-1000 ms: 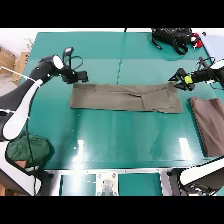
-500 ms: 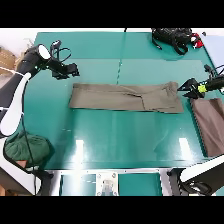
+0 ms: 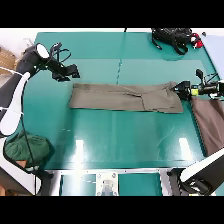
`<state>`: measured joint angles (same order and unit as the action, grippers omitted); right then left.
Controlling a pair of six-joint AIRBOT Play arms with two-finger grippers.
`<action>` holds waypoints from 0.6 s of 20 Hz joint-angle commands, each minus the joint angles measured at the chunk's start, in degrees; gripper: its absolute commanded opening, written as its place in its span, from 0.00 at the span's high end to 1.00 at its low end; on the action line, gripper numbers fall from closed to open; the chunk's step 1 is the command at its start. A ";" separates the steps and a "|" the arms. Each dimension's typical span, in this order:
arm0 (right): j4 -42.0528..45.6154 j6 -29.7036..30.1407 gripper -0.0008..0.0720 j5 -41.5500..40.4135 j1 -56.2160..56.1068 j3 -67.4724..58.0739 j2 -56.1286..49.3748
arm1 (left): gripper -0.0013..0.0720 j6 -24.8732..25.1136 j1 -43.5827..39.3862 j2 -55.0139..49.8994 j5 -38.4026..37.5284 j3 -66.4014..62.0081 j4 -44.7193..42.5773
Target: Fold the shirts.
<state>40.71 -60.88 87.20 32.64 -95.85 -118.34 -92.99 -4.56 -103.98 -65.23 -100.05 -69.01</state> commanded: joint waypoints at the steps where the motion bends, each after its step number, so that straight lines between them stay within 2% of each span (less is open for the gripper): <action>1: 0.22 1.53 0.01 1.88 -0.24 -0.96 -1.88 | 0.10 0.02 0.07 -0.02 -0.35 -0.07 1.09; 4: 0.85 1.33 0.02 1.11 -1.49 -0.96 -1.88 | 0.10 0.15 0.07 -0.02 -0.35 -0.07 3.63; 5: 1.31 1.33 0.16 0.26 -2.19 -0.96 -1.88 | 0.10 0.55 0.07 -0.02 -0.35 -0.07 5.29; 8: 4.28 1.31 0.78 -1.18 -4.09 -1.07 -1.88 | 0.10 1.86 -0.04 -0.02 -0.55 -0.07 9.40; 9: 4.33 1.36 0.96 -1.14 -4.50 -1.27 -1.81 | 0.31 2.82 -0.04 -0.02 -0.59 -0.07 10.97; 10: 4.33 1.25 0.96 -0.66 -4.83 -1.95 -1.77 | 0.75 4.98 -0.04 -0.02 -0.48 -0.07 12.50; 11: 4.33 0.46 0.96 0.28 -5.18 -3.06 -1.75 | 0.94 6.95 -0.07 -0.02 -0.22 -0.07 14.45; 12: 4.37 -0.76 0.96 1.29 -5.49 -4.48 -1.40 | 0.95 6.99 -0.37 -0.04 0.37 -0.07 16.15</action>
<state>44.95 -59.88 86.87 28.21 -98.21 -120.14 -89.27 -4.62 -103.98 -65.60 -100.05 -58.33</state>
